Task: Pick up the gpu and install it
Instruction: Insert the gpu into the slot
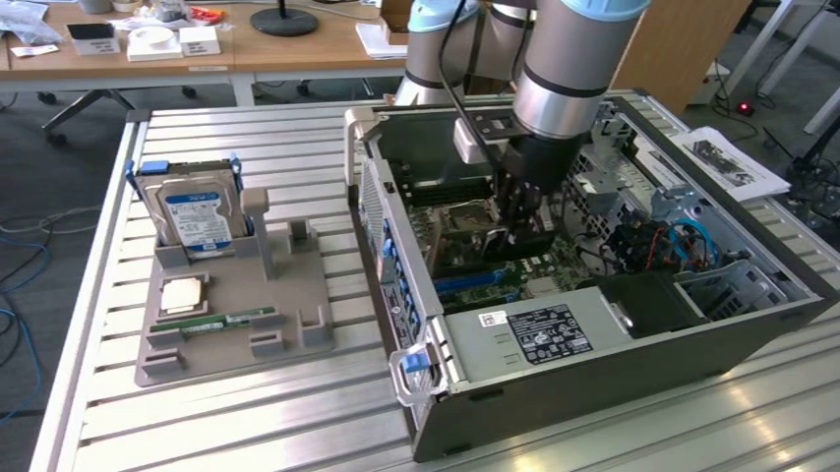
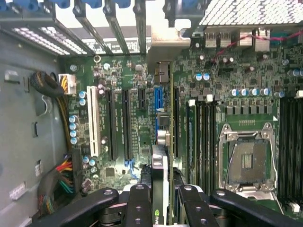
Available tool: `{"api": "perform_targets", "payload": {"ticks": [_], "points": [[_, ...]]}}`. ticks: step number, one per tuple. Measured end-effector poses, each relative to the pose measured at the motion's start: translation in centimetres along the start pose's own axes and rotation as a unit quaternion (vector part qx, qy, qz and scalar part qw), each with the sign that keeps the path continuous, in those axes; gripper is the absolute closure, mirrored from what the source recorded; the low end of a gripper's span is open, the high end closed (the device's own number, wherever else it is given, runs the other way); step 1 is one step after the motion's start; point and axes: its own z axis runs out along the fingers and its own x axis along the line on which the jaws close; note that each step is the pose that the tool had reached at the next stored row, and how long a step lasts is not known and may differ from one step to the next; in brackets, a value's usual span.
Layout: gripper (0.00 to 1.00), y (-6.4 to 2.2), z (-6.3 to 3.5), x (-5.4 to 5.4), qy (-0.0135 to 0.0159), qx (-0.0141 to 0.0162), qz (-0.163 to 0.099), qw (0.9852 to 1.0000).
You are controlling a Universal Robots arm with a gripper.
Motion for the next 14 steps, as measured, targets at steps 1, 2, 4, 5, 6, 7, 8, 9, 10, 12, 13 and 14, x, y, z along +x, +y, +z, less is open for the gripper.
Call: {"api": "perform_targets", "payload": {"ticks": [1,2,4,5,6,7,8,9,10,12,13,14], "points": [[0.73,0.17,0.01,0.0,0.0,0.0,0.0,1.0],[0.73,0.32,0.04,0.01,0.0,0.0,0.0,1.0],[0.73,0.5,0.18,0.02,0.0001,0.0,0.0,1.0],[0.73,0.58,0.29,0.03,0.0002,0.0,0.0,1.0],[0.73,0.65,0.4,0.03,0.0002,0.0,0.0,1.0],[0.73,0.7,0.5,0.04,0.0003,0.0,0.0,1.0],[0.73,0.75,0.6,0.04,0.0003,0.0,0.0,1.0],[0.73,0.79,0.69,0.05,0.0004,0.0,0.0,1.0],[0.73,0.8,0.77,0.05,0.0004,0.0,0.0,1.0],[0.73,0.8,0.8,0.05,0.0006,0.0,0.0,1.0],[0.73,0.81,0.8,0.05,0.0007,-0.0001,0.0,1.0],[0.73,0.82,0.82,0.07,0.0005,0.0,0.0,1.0]]}}
